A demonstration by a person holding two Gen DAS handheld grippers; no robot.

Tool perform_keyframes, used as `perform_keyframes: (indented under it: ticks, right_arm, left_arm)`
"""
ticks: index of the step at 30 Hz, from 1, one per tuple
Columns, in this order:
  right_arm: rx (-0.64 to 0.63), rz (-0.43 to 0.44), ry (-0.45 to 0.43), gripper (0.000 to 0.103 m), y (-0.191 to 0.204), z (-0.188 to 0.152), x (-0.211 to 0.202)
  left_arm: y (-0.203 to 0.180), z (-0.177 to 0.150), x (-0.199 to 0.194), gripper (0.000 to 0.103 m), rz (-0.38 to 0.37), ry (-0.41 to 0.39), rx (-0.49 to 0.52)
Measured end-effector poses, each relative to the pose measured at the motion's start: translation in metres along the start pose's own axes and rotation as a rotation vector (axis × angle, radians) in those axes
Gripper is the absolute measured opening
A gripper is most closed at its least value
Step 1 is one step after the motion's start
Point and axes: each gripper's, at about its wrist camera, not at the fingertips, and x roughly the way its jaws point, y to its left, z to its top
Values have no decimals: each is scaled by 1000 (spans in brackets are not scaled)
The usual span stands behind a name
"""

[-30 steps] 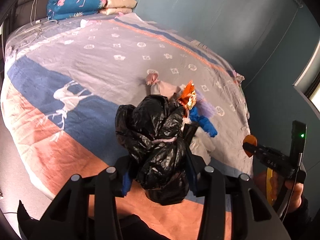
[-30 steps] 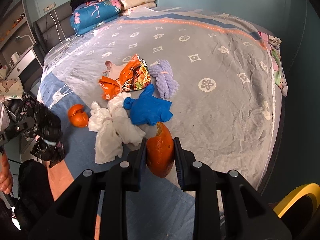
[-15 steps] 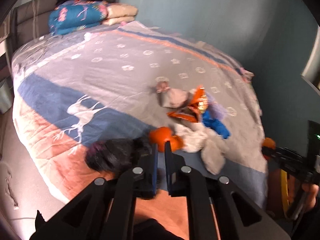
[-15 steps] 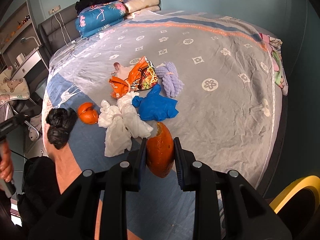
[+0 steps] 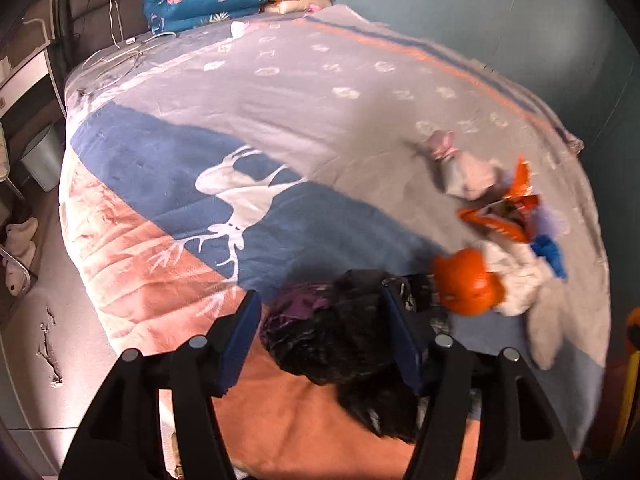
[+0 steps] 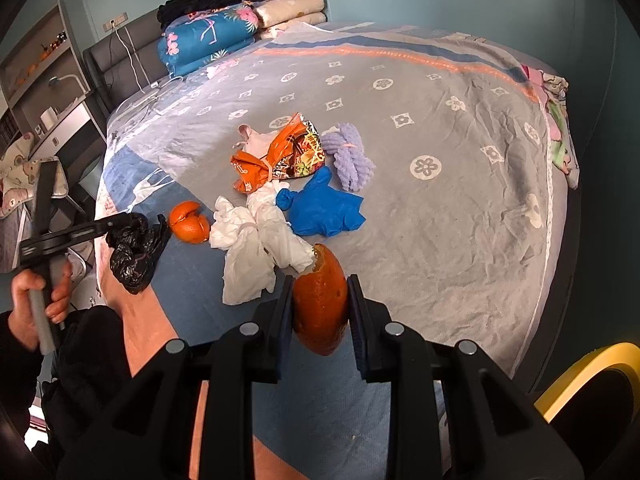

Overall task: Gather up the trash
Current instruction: 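Carry the black bag and orange peel with both tools over the yellow bin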

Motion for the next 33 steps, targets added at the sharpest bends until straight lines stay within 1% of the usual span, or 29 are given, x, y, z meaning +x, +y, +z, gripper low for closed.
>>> perform_keyframes:
  ticks: [1,3,7,9,11,13,15,18,22,24,27,28,31,33]
  right_arm:
    - [-1,-2,0,25,0,0,0]
    - [0,-3,-2,25,1,0,-2]
    - [-8,-4,-3,25,5,1,-6]
    - [-11,-3,-6,25,7,1,-9]
    - [-16,0,-13,25,10,0,-13]
    - [-20,5,-23,25,13,0,-19]
    - [-22,11,-33,25,15,0,-25]
    - [-31,15,-49,25,20,1,-33]
    - [-36,26,-78,25,25,1,-48]
    - [-37,33,-92,25,26,0,-57]
    - [-41,42,-119,25,29,-3,-73]
    - [-40,44,-125,25,29,-4,-77]
    - [-22,74,-143,25,27,-7,-94]
    - [-12,83,-168,25,25,-10,-109]
  left_arm:
    - [2,-1,9,59,-13,31,-3]
    - [-1,-4,16,58,-23,53,7]
    - [-8,-8,16,45,-10,32,43]
    - [-5,-10,12,38,-24,18,33]
    - [0,-11,3,35,-49,-3,14]
    - [7,-10,-9,34,-88,-32,-21]
    - [11,-7,-23,34,-146,-59,-34]
    - [12,-1,-50,34,-186,-117,-18]
    - [10,6,-80,34,-236,-169,-44]
    - [6,8,-93,34,-250,-192,-45]
    - [-7,8,-118,34,-266,-235,-7]
    - [-17,7,-129,34,-274,-254,19]
    - [-37,5,-148,35,-291,-278,68]
    - [-50,4,-158,35,-320,-286,83]
